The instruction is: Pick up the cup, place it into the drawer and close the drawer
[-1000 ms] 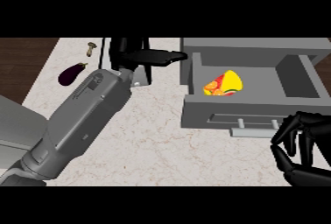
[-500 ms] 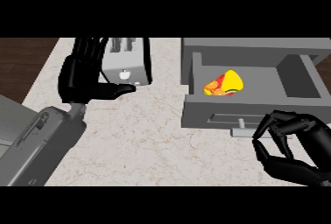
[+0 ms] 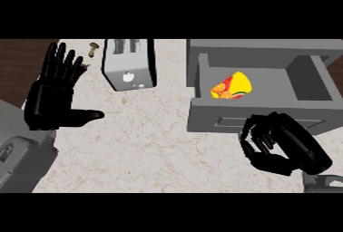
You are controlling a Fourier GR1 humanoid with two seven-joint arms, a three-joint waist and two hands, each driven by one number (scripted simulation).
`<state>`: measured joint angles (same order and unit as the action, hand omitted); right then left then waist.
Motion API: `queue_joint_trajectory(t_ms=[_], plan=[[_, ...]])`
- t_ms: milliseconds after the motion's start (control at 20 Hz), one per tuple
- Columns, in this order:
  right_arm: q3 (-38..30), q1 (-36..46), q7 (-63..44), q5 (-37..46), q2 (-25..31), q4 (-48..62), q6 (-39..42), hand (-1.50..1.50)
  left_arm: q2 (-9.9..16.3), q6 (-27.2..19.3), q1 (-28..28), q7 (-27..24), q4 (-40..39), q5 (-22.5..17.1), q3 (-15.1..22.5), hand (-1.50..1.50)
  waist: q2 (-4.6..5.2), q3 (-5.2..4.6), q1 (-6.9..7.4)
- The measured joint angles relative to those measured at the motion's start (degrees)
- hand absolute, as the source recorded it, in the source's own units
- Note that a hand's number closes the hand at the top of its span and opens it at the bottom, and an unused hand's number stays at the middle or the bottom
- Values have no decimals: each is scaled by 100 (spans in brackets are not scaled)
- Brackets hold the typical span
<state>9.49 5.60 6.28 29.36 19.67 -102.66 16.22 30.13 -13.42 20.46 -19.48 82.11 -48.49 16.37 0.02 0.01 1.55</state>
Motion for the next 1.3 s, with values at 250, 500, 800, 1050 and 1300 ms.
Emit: queue_joint_trajectory(t_ms=[250, 500, 800, 1050, 1300], plan=[[331, 432, 329, 809, -303, 1147, -522, -150, 141, 396, -540, -24, 198, -1, -302, -150, 4, 0, -45], [300, 982, 574, 1263, -425, 2363, -783, -150, 172, 773, -935, -108, 276, 69, -602, -150, 7, 0, -64], [242, 1705, 832, 1704, -747, 3849, -1136, -150, 215, 1284, -1301, -57, 285, 72, -1036, -150, 10, 1, -74], [-138, 2484, 1388, 1753, -844, 5262, -1460, -150, 118, 1522, -1528, -14, 375, 168, -1233, -150, -5, -10, -59], [-585, 3377, 1983, 1622, -759, 6651, -1505, -150, 38, 1893, -1589, -169, 131, 245, -1373, -150, 15, -9, 11]])
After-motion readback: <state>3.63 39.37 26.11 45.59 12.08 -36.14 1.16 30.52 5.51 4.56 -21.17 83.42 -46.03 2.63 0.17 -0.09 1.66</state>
